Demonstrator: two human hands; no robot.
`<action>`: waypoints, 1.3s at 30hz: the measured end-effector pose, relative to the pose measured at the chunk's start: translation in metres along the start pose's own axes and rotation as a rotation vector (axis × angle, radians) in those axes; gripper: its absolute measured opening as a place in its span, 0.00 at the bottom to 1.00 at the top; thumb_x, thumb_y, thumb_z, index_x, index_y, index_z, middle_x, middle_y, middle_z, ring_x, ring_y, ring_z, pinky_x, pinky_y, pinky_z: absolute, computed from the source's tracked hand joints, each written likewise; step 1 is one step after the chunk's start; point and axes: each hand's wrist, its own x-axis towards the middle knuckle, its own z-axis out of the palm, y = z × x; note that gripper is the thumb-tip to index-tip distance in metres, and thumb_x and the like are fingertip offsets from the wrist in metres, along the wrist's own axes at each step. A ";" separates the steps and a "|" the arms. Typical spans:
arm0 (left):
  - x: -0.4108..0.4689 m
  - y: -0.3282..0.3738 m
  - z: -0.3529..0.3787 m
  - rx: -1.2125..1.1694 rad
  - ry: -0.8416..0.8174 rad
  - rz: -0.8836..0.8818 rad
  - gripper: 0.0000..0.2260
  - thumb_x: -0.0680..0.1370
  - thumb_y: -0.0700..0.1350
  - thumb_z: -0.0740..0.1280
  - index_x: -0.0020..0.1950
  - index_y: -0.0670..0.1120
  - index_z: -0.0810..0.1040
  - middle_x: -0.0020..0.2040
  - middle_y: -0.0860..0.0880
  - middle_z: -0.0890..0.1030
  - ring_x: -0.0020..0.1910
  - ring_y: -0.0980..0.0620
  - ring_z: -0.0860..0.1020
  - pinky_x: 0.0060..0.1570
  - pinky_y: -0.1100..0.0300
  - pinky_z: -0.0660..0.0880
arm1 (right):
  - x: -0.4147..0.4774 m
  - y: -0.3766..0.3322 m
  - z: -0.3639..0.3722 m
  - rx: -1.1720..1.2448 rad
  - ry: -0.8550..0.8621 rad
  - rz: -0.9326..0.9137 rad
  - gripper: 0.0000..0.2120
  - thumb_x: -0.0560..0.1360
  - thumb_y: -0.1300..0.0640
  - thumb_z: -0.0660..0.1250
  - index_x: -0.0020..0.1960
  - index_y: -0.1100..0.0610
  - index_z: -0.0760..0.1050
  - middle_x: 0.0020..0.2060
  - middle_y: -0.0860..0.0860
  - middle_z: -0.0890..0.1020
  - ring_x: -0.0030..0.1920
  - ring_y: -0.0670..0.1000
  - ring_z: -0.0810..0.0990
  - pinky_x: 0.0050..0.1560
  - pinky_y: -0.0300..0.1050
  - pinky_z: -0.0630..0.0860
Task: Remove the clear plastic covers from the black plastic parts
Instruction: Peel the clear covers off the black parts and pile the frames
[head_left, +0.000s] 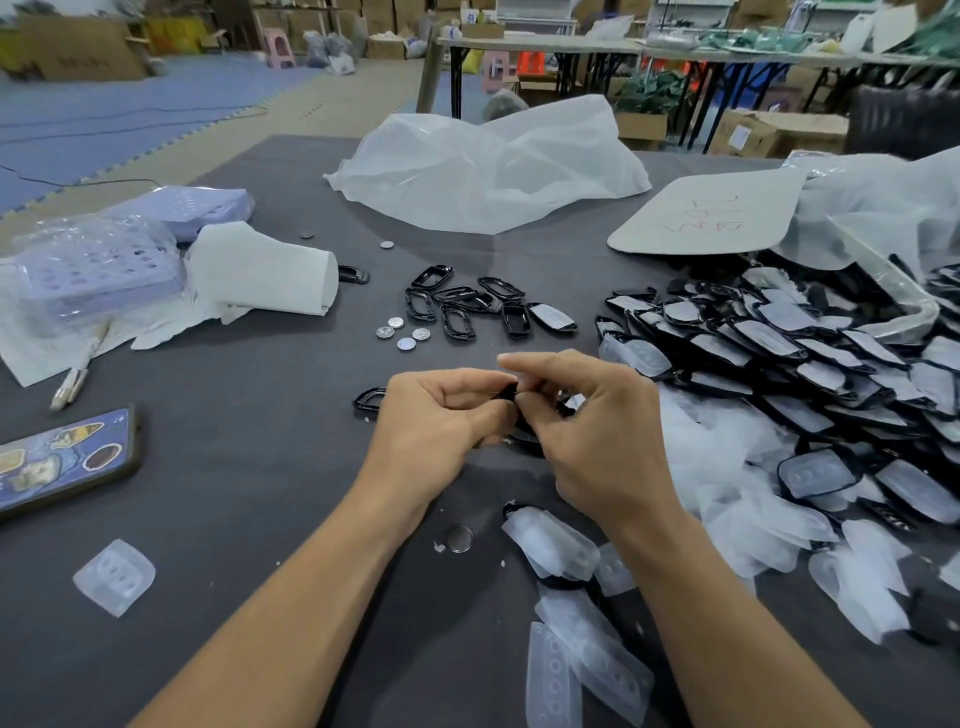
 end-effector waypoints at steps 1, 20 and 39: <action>0.001 0.000 -0.001 -0.006 0.005 -0.012 0.11 0.75 0.31 0.73 0.53 0.43 0.88 0.44 0.41 0.88 0.43 0.48 0.84 0.43 0.61 0.81 | 0.000 0.000 -0.001 0.025 0.006 0.020 0.18 0.73 0.68 0.73 0.54 0.47 0.87 0.42 0.40 0.86 0.43 0.44 0.84 0.48 0.37 0.80; 0.003 0.004 0.005 -0.306 0.174 -0.140 0.12 0.76 0.33 0.71 0.55 0.46 0.86 0.40 0.48 0.87 0.35 0.56 0.84 0.37 0.66 0.80 | 0.008 -0.003 -0.001 0.424 -0.081 0.517 0.12 0.75 0.64 0.74 0.39 0.47 0.86 0.31 0.55 0.85 0.25 0.50 0.80 0.27 0.40 0.74; -0.001 0.010 0.004 -0.210 0.175 -0.093 0.08 0.79 0.37 0.71 0.49 0.47 0.88 0.38 0.47 0.87 0.29 0.56 0.80 0.36 0.65 0.79 | 0.009 -0.006 -0.005 0.696 -0.165 0.680 0.08 0.76 0.60 0.74 0.38 0.60 0.85 0.31 0.57 0.82 0.29 0.52 0.73 0.27 0.38 0.72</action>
